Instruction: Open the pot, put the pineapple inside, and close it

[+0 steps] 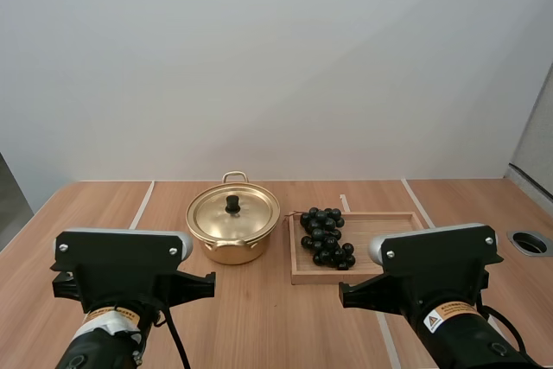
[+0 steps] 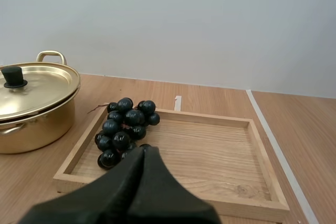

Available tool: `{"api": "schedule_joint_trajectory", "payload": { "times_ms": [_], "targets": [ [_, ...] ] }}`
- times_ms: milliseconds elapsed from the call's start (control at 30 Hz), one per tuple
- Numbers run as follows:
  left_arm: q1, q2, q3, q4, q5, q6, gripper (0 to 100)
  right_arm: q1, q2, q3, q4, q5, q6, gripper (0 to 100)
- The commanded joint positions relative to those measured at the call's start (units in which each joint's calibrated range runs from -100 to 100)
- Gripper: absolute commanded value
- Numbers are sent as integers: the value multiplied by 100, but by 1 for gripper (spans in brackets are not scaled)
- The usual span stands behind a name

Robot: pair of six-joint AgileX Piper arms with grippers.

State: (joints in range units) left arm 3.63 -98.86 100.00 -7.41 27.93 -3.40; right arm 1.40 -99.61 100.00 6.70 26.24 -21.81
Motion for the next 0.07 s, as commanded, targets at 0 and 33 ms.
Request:
{"api": "schedule_joint_trajectory", "payload": {
  "times_ms": [0, 33],
  "targets": [
    [9, -37, 0, 1, -45, -60, 0, 5, -39, 0, -43, 195, 54, 0],
    [9, -37, 0, 1, -45, -60, 0, 5, -39, 0, -43, 420, 54, 0]
  ]
}}
